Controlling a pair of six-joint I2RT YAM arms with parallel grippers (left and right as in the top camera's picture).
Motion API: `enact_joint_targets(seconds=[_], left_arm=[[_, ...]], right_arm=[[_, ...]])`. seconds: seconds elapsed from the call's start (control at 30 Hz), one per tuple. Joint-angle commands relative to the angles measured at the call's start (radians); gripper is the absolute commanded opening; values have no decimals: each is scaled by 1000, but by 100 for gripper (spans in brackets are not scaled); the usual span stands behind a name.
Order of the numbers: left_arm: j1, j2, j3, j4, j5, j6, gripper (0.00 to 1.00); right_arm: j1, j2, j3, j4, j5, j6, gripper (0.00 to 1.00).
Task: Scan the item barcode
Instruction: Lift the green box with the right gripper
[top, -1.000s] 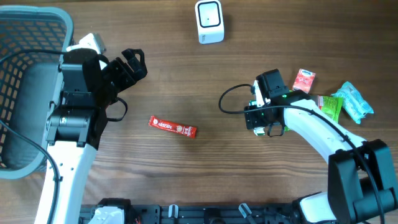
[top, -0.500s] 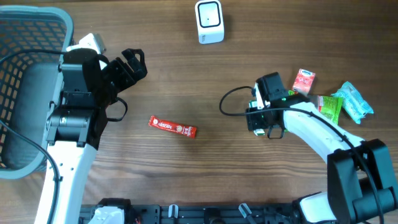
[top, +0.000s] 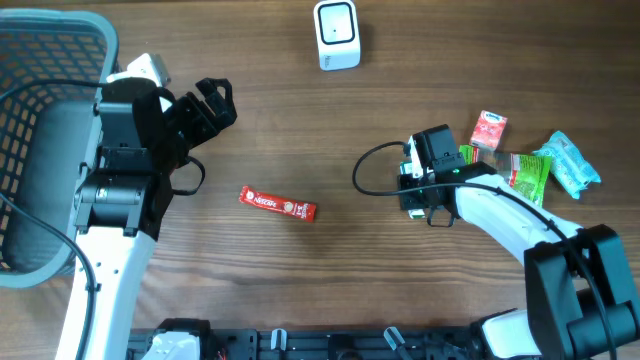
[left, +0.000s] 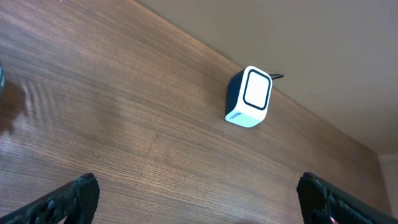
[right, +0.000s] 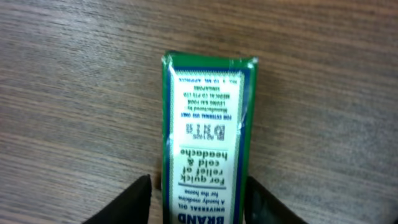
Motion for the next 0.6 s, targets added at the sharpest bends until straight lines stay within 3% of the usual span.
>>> enact_joint_targets(seconds=[0.0, 0.07, 0.2, 0.57], left_arm=[[6, 3, 1, 2, -3, 22, 100], [6, 3, 1, 2, -3, 23, 100], [6, 3, 1, 2, -3, 23, 100], [6, 3, 1, 2, -2, 23, 100]], right_arm=[[0, 10, -21, -41, -11, 7, 54], [0, 10, -21, -53, -11, 6, 48], [0, 10, -10, -47, -14, 5, 13], [0, -31, 256, -314, -14, -88, 14]])
